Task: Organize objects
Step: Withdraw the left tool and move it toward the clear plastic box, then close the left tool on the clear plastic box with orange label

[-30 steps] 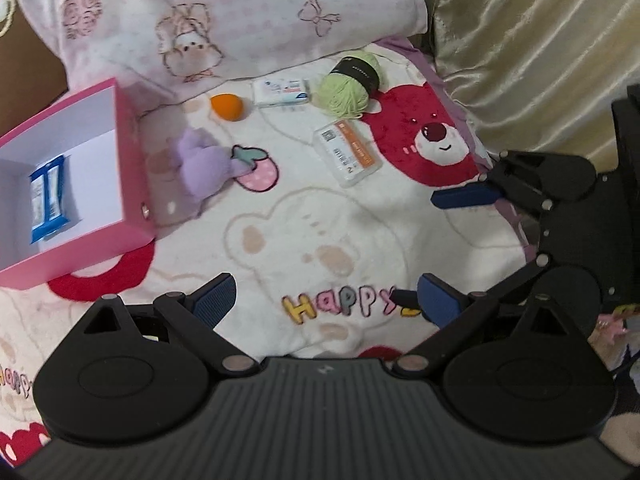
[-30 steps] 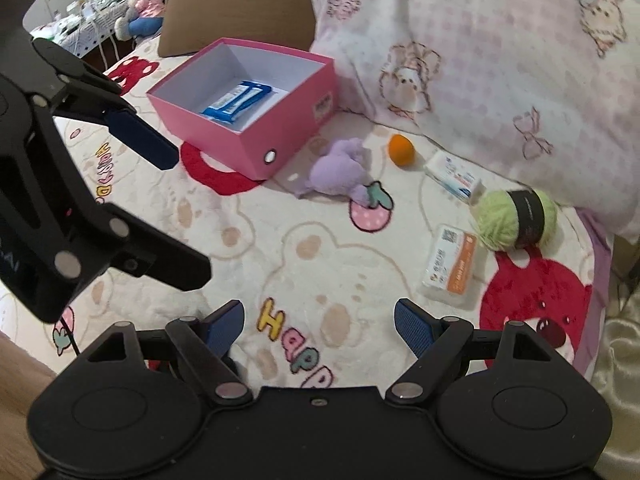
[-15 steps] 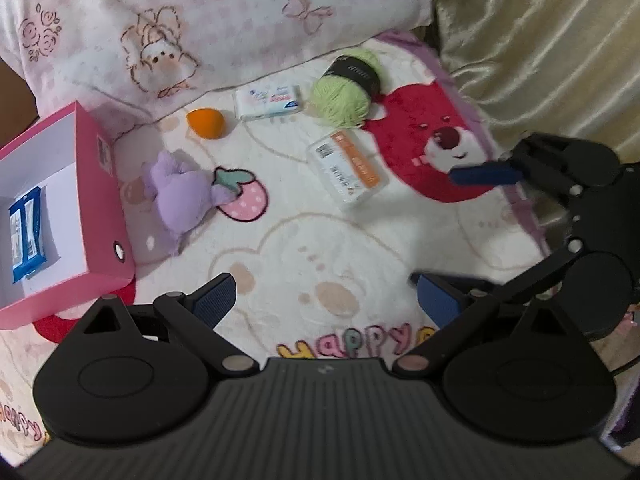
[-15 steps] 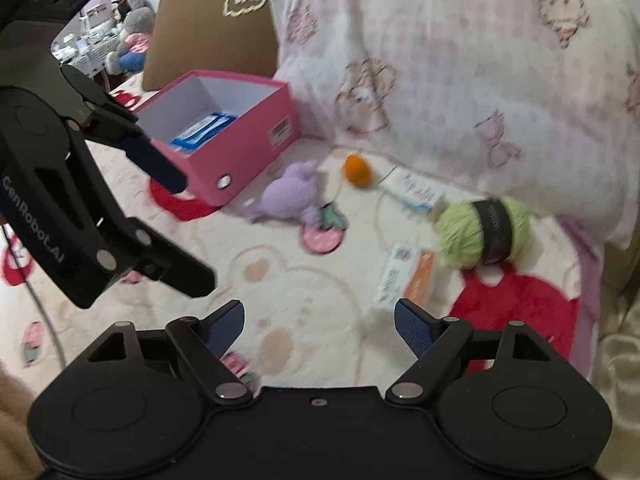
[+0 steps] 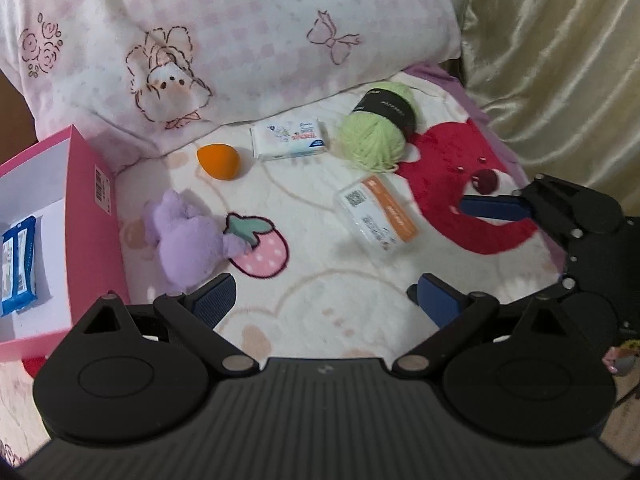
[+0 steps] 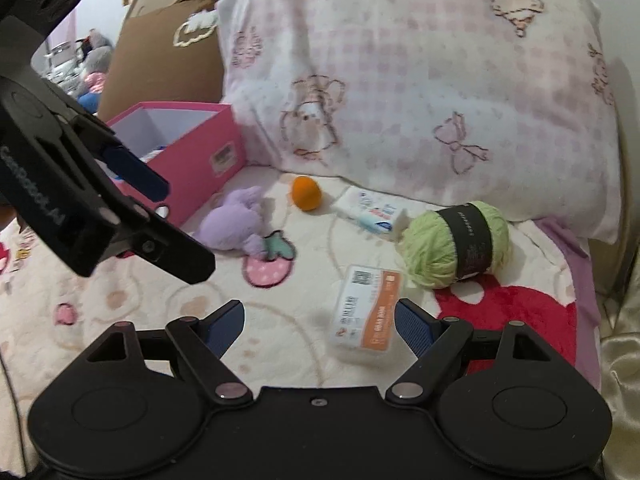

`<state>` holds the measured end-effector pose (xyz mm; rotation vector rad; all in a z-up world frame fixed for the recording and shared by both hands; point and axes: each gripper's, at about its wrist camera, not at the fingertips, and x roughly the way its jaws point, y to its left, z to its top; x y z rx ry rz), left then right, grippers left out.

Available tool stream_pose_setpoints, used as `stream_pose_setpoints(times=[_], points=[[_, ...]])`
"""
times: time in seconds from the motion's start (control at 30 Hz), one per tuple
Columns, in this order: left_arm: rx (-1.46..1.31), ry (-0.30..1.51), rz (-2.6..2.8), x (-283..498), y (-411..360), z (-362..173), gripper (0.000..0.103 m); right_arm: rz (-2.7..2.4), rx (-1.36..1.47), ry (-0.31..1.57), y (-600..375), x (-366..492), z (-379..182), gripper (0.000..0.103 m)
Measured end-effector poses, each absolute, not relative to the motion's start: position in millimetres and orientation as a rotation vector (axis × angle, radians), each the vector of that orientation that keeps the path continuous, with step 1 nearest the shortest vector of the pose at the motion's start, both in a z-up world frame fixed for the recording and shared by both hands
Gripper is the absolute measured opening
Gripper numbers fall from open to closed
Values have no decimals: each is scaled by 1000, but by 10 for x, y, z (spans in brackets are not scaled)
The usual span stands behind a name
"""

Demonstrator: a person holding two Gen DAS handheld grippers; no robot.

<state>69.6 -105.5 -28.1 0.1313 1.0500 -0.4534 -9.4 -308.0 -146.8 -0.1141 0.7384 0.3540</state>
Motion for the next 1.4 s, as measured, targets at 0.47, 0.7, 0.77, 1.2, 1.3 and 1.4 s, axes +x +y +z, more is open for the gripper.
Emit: stream_pose_setpoints(times=[0.47, 0.7, 0.77, 1.2, 1.3, 1.4], points=[[-70, 993, -512, 927, -1279, -847, 97, 322, -147, 704, -3165, 74, -2053, 85], [-79, 973, -464, 979, -1420, -1181, 96, 315, -90, 708, -3230, 208, -2271, 85], [-100, 989, -452, 1014, -1402, -1254, 96, 314, -80, 714, -3255, 224, -2328, 85], [-324, 982, -365, 1106, -1299, -1350, 70, 357, -10, 746, -3363, 280, -2435, 72], [-336, 997, -368, 1140, -1347, -1366, 59, 376, -10, 738, -3359, 269, -2431, 69], [-343, 996, -367, 1133, -1405, -1408, 48, 378, 6, 752, -3373, 279, -2421, 69]])
